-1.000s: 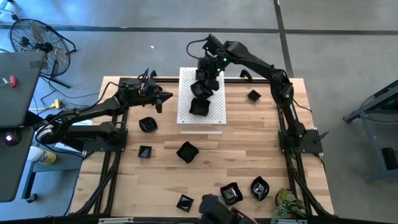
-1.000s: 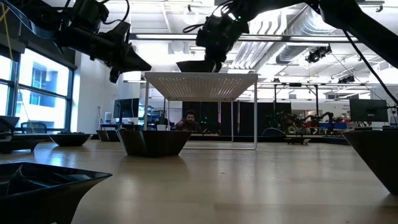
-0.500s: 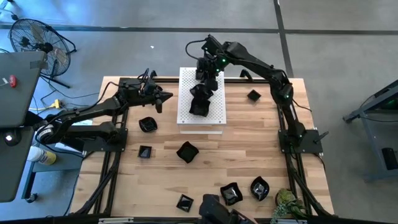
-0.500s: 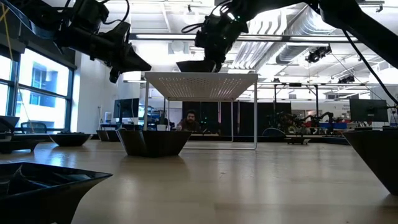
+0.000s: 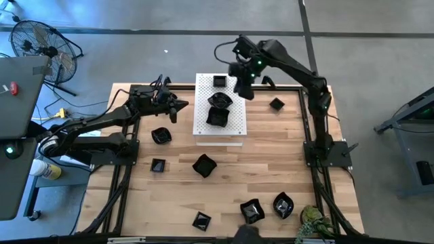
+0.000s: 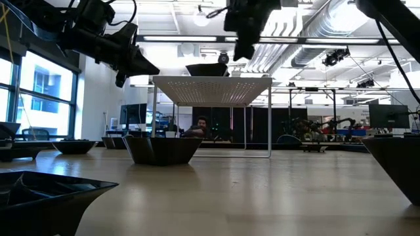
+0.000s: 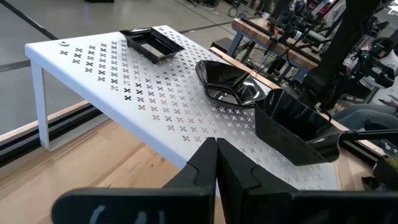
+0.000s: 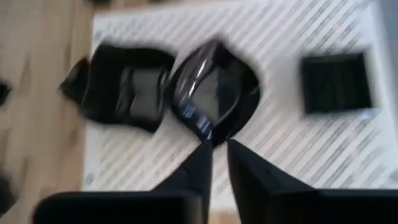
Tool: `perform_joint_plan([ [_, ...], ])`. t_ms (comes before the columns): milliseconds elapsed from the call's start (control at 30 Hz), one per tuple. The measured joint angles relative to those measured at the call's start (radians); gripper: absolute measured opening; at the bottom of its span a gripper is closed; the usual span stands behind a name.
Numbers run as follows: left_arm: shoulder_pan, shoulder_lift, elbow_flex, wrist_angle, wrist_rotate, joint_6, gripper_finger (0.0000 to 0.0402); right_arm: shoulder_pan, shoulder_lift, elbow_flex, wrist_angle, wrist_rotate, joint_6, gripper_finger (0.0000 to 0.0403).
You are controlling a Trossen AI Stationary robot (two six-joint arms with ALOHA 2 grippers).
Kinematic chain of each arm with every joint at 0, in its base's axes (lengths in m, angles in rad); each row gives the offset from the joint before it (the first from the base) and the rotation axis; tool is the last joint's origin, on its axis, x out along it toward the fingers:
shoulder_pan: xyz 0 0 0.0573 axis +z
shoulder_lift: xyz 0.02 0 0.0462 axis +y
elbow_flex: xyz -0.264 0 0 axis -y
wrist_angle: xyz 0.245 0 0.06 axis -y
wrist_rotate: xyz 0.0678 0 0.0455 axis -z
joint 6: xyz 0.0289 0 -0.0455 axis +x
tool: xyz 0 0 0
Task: Pick & Place Mini shaped plates
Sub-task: Stack the black leaf shaped plate on top of the black leaf shaped plate on the shelf
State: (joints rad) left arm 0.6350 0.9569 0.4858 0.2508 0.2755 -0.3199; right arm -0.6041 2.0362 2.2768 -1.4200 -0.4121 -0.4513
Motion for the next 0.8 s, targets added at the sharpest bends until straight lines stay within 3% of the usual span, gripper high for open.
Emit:
perform_joint_plan([
  [100, 0.0, 0.0, 0.0, -0.001, 0.001, 0.0, 0.0, 0.008, 0.002, -0.037, -0.053, -0.02, -0.029, 0.0005],
  [233, 0.0, 0.0, 0.0, -0.009, 0.0, 0.0, 0.0, 0.037, -0.013, -0.164, -0.032, -0.035, -0.028, 0.0014],
  [500, 0.0, 0.001, 0.0, -0.043, -0.008, 0.0, 0.0, 0.084, -0.071, -0.394, 0.251, -0.044, 0.056, 0.0004],
  [800, 0.0, 0.001, 0.0, -0.044, -0.009, 0.0, 0.0, 0.082, -0.087, -0.434, 0.378, 0.021, 0.138, 0.0002],
])
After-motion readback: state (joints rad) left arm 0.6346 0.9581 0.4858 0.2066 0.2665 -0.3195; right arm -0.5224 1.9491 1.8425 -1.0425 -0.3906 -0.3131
